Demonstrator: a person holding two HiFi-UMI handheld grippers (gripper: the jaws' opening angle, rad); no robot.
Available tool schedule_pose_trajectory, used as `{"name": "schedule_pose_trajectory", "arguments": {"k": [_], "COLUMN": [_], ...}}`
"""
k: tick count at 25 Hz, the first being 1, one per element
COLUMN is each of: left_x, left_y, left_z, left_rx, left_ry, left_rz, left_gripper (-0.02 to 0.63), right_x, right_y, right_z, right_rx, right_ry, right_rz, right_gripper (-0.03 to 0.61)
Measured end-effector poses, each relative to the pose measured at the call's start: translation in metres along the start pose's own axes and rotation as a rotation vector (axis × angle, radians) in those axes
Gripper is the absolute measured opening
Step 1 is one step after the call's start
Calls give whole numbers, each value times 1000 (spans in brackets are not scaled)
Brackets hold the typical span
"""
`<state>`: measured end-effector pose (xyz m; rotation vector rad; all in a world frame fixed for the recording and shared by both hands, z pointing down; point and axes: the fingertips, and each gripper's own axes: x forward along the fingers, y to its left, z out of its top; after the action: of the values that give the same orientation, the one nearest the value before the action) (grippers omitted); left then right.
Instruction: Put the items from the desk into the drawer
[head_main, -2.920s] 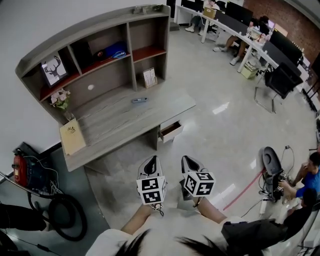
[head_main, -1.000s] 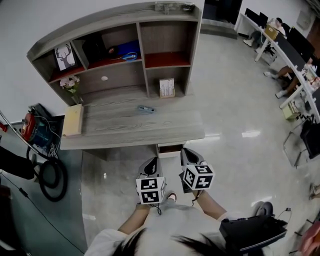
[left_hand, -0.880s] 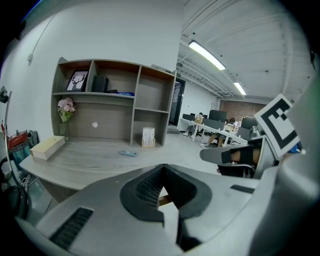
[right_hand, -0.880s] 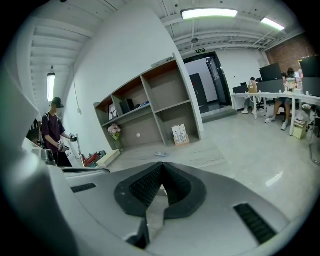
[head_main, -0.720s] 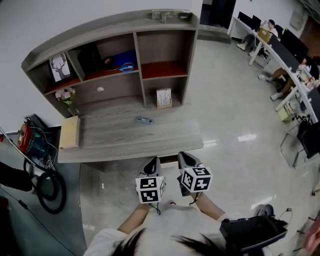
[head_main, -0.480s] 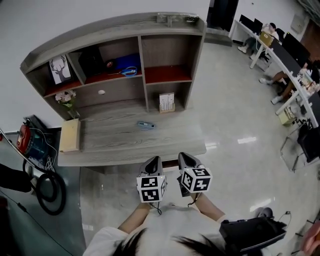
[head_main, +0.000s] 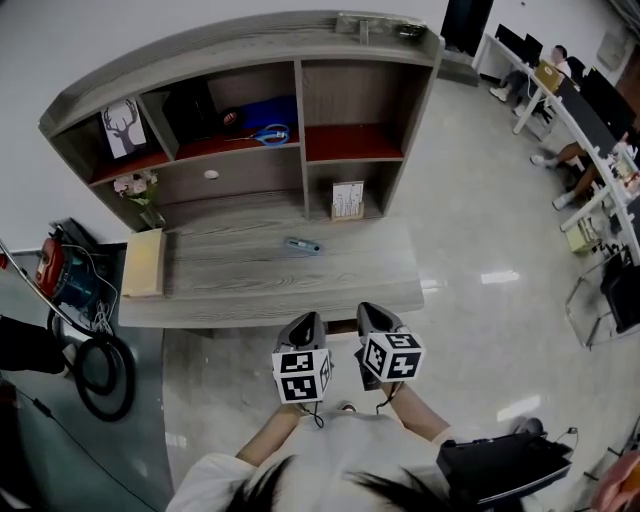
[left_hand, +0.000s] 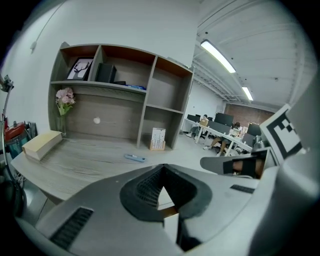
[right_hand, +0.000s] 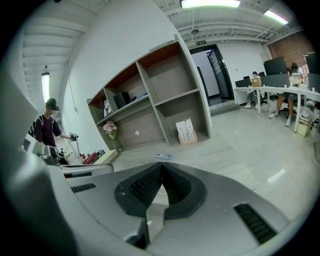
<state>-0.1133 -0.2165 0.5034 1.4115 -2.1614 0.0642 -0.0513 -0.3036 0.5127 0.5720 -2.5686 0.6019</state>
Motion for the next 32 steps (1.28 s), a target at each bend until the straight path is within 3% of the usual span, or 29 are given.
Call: {"name": "schedule_pose_trajectory", "arguments": {"k": [17, 32], "left_x": [-1, -4], "left_y": [16, 26], "left_z": [6, 3], "left_rx": [-17, -28], "left_ry": [-19, -19], "left_rz": [47, 74], "left_gripper": [-3, -3], "right_x": [10, 18], "right_y": [8, 19], "right_z": [21, 16], "right_rx": [-50, -110], "right_ry": [-51, -20], "right_rz": [38, 58], "right_gripper": [3, 71]}}
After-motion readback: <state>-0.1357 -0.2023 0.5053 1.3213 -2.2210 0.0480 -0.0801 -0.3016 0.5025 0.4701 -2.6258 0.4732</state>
